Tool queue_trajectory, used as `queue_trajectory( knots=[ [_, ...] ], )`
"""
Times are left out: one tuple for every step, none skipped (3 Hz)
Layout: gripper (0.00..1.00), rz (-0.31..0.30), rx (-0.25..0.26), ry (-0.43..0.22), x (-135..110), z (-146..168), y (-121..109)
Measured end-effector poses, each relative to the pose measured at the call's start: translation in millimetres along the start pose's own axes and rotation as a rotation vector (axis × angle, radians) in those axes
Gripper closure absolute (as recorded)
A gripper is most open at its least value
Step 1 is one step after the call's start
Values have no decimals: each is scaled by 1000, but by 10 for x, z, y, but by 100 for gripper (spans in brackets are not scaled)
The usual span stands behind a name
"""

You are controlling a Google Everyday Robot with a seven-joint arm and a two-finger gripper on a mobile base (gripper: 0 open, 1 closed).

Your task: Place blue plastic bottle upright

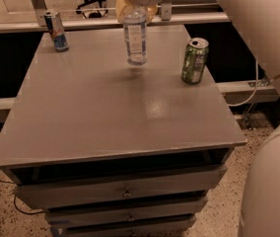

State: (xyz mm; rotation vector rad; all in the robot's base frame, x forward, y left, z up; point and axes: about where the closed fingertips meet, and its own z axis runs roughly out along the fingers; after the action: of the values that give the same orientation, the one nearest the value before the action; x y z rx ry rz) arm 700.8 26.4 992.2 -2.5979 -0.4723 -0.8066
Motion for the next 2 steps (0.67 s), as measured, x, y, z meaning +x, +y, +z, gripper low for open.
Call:
queue_trajectory(
  knots=[
    [100, -83, 86, -9, -50, 78, -58],
    [100, -145, 181, -52, -108, 207, -131]
  ],
)
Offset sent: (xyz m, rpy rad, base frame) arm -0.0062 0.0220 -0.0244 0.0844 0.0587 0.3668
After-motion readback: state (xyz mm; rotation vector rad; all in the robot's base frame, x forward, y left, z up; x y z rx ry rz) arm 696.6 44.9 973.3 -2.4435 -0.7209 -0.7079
